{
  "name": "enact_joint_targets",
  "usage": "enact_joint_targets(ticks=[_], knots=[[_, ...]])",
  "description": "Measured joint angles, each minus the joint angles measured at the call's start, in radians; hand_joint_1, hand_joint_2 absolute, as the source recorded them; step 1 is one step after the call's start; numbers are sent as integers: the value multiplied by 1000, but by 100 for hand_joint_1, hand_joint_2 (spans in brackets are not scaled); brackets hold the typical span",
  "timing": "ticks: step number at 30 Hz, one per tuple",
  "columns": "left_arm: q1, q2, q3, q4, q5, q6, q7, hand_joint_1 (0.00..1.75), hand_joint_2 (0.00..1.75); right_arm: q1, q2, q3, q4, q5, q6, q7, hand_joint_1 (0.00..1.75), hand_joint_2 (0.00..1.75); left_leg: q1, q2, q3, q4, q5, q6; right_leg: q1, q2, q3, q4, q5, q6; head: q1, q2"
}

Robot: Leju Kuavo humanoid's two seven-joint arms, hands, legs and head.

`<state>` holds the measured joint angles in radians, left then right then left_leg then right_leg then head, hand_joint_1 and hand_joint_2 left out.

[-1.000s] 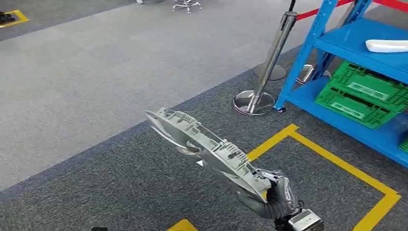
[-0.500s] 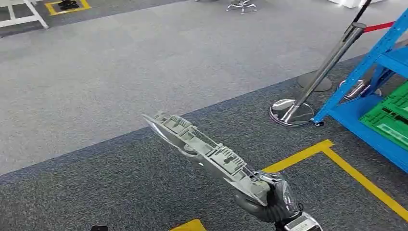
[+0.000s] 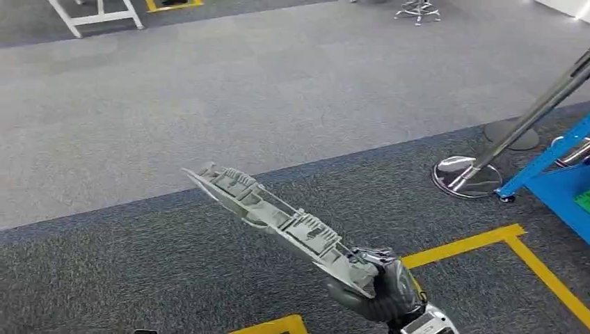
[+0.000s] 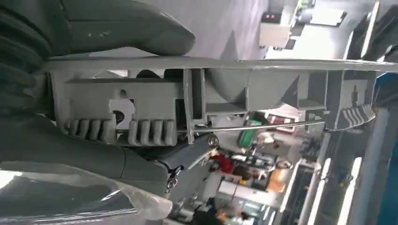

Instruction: Take the parts from the cabinet and place them on the table.

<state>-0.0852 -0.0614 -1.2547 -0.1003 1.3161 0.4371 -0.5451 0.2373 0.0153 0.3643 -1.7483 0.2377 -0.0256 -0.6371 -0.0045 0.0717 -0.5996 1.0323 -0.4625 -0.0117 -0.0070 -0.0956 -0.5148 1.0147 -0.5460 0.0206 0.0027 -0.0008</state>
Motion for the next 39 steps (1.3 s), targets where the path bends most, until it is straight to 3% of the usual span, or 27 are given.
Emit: enact_joint_targets(ticks=[3, 4, 5, 6, 8, 9, 10, 12, 13, 14, 15, 18, 19, 21, 22, 24, 25, 26, 28, 29, 30, 31, 34, 35, 36, 37, 39], knots=[[3, 3, -12, 0, -1, -16, 18, 0, 175, -26, 0, 18, -8, 16, -2, 2, 175, 175, -4, -27, -9, 3, -1, 22, -2, -27, 10, -11, 1, 16, 2, 0], [3, 5, -16, 0, -2, -19, 20, 0, 175, -30, 0, 23, -16, 16, -2, 2, 175, 175, 3, -41, -1, -9, 6, 32, -4, -27, 12, -10, -7, 25, 2, 0], [4, 3, -18, 0, -4, -23, 21, 0, 175, -36, -1, 27, -21, 17, -3, 3, 175, 175, 4, -48, 2, -14, 8, 38, -9, 26, 3, 7, -24, 26, 6, 0], [0, 3, -19, 0, -6, -25, 23, 0, 175, -40, -1, 29, -25, 17, -3, 3, 175, 175, 5, -58, 1, -14, 9, 46, -9, 64, -23, 63, -59, 24, 5, 0], [-7, 6, -24, 1, -8, -24, 26, 0, 175, -44, -2, 30, -26, 16, -3, 6, 175, 175, 2, -83, 0, -14, 9, 54, -9, 90, -108, 231, -127, 23, 10, 0], [-7, 6, -26, 1, -8, -23, 27, 0, 175, -44, -3, 29, -26, 16, -2, 10, 175, 175, 0, -97, 1, -13, 9, 54, -8, 92, -143, 289, -140, 23, 9, 0], [-7, 5, -27, 1, -8, -22, 31, 0, 175, -44, -3, 29, -26, 16, 0, 15, 175, 175, -3, -111, 1, -13, 9, 54, -7, 93, -158, 303, -129, 21, 9, 0], [-7, 3, -34, 1, -8, -21, 34, 0, 175, -47, -4, 28, -30, 16, 1, 21, 175, 175, -4, -140, 3, -12, 9, 54, -4, 99, -125, 199, -43, 13, 10, 0], [-8, 2, -36, 1, -8, -21, 34, 0, 175, -50, -4, 28, -33, 16, 1, 21, 175, 175, -5, -154, 5, -11, 9, 54, -3, 116, -85, 107, 9, 6, 10, 0], [-9, 1, -39, 1, -8, -21, 34, 0, 175, -53, -4, 28, -36, 16, 2, 21, 175, 175, -3, -165, 4, -11, 9, 54, -3, 158, -54, 32, 40, -2, 10, 0], [-12, 0, -40, 1, -8, -21, 35, 0, 175, -55, -4, 28, -39, 15, 6, 22, 175, 175, -9, -174, 0, -6, 8, 48, -6, 180, -44, 7, 29, -7, 8, 0], [-7, -1, -42, 1, 3, -18, 51, 0, 175, -62, -4, 27, -50, 15, 17, 27, 175, 175, 5, -204, -11, -11, 19, 28, 3, 157, -30, -1, 30, -10, 9, 0], [-7, 2, -42, 2, 11, -22, 56, 0, 175, -62, -4, 26, -53, 15, 22, 30, 175, 175, 0, -215, -11, -12, 19, 22, -3, 143, -23, -15, 36, -15, 8, 0], [-7, 1, -42, 2, 28, -17, 56, 0, 175, -63, -4, 26, -57, 16, 27, 34, 175, 175, -2, -132, -31, 40, -20, 13, -7, 116, -8, -31, 41, -24, -4, 0], [-10, 1, -41, 2, 34, -16, 54, 0, 175, -63, -4, 26, -58, 16, 29, 34, 175, 175, 1, -107, -63, 108, -55, 6, -6, 100, -6, -32, 41, -25, -5, 0], [-13, 0, -39, 2, 57, -27, 52, 0, 175, -62, -4, 23, -60, 16, 33, 36, 175, 175, 11, -88, -139, 260, -116, -7, -5, 68, -4, -32, 36, -27, -5, 0], [-11, 0, -39, 2, 62, -32, 53, 0, 175, -62, -4, 23, -60, 17, 37, 37, 175, 175, 17, -85, -155, 289, -116, -12, -5, 54, -3, -32, 33, -26, -5, 0], [-10, 0, -39, 2, 67, -37, 53, 0, 175, -62, -4, 22, -60, 18, 41, 37, 175, 175, 23, -82, -145, 269, -92, -16, -5, 41, 0, -31, 31, -24, -5, 0], [-8, 2, -38, 2, 69, -42, 54, 0, 175, -63, -4, 22, -61, 18, 43, 37, 175, 175, 33, -66, -75, 130, -11, -23, -7, 18, 10, -31, 23, -16, -5, 0], [-9, 1, -38, 2, 70, -42, 54, 0, 175, -64, -4, 22, -61, 19, 43, 37, 175, 175, 34, -29, -27, 42, 28, -26, -7, 8, 18, -30, 17, -10, -5, 0], [-13, -2, -38, 2, 75, -42, 54, 0, 175, -63, -3, 21, -63, 19, 44, 38, 175, 175, 19, 10, -7, 7, 14, -29, 1, -2, 13, -27, 8, 2, -8, 0], [-17, -2, -38, 2, 79, -42, 52, 0, 175, -64, -4, 18, -66, 20, 45, 39, 175, 175, 21, 2, -9, -1, 11, -4, 4, -12, 11, -24, 1, 9, -5, 0], [-10, -1, -32, 3, 101, -45, 51, 0, 175, -70, -3, 18, -71, 22, 58, 40, 175, 175, 13, -30, -14, -1, 7, 19, -1, -46, 35, -30, -4, 24, -7, 0], [-9, -2, -30, 4, 106, -46, 51, 0, 175, -73, -3, 18, -74, 24, 61, 42, 175, 175, 18, -42, -9, -6, 10, 28, -8, -16, 27, -23, -18, 31, -5, 0], [-10, -1, -30, 6, 109, -46, 53, 0, 175, -73, -3, 18, -76, 25, 62, 42, 175, 175, 17, -50, -9, -6, 9, 35, -11, 37, 12, 15, -42, 29, -2, 0], [-13, 0, -28, 8, 111, -46, 53, 0, 175, -71, -3, 18, -77, 24, 63, 41, 175, 175, 16, -61, -9, -6, 9, 41, -10, 69, -26, 91, -79, 26, 1, 0], [-15, 0, -22, 8, 112, -46, 53, 0, 175, -71, -3, 17, -77, 24, 64, 42, 175, 175, 11, -88, -9, -5, 7, 46, -7, 90, -123, 265, -140, 23, 3, 0]])
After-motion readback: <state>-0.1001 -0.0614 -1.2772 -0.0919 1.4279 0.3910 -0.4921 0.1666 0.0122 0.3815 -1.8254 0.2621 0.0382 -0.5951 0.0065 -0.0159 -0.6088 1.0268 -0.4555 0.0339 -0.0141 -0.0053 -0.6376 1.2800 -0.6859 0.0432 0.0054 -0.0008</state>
